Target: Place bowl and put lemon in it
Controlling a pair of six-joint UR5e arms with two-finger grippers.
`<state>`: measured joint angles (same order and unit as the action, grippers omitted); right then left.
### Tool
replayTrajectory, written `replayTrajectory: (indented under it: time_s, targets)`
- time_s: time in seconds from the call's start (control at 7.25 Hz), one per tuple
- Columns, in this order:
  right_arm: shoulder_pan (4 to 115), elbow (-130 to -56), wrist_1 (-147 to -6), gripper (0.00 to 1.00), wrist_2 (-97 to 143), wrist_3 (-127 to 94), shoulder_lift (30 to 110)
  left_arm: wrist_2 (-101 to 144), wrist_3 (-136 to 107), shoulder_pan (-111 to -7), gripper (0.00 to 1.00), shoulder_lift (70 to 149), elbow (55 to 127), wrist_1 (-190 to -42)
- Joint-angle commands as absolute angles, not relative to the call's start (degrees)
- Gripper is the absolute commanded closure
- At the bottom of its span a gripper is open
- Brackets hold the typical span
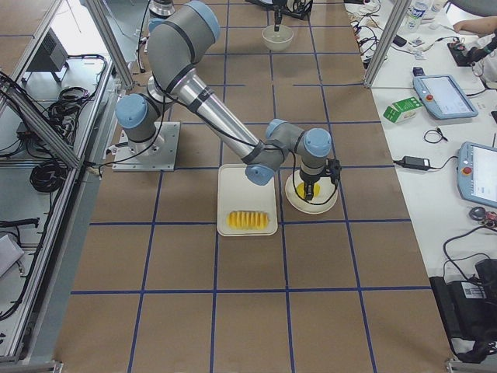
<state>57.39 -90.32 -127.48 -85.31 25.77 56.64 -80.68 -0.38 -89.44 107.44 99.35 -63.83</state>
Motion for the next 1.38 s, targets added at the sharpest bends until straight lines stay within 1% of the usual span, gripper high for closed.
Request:
replayTrajectory:
  time_s: [0.0,0.28,0.41,0.55,0.69,0.97,1.1,1.24]
  targets:
    - [57.39,-90.26,-127.53,1.0,-85.08,25.14,57.04,-80.77,-15.25,-100.85,1.0,109.33,99.75,-55.74]
    - [57.39,-89.22,-127.18,1.0,-85.08,24.96,57.91,-81.64,-15.99,-102.65,1.0,111.26,99.93,-53.8]
    - [57.65,-87.12,-125.0,1.0,-85.77,24.96,59.4,-81.91,-16.0,-102.66,1.0,111.97,99.84,-53.53]
    - [58.27,-85.62,-119.5,1.0,-85.17,24.35,62.02,-82.0,-16.0,-102.66,1.0,113.54,99.93,-53.53]
    - [60.53,-84.91,-116.92,1.0,-85.69,18.6,65.1,-82.0,-16.0,-102.66,1.0,115.12,99.84,-53.53]
    - [68.42,-84.81,-109.89,1.0,-87.78,11.46,70.29,-82.09,-16.0,-102.74,1.0,115.58,99.84,-53.96]
    - [72.99,-84.81,-107.25,1.0,-87.89,8.21,70.92,-82.09,-16.0,-102.74,0.84,115.66,99.84,-54.14]
    - [77.65,-84.81,-106.44,1.0,-87.98,3.91,71.28,-82.09,-15.21,-102.66,0.01,115.23,99.76,-54.14]
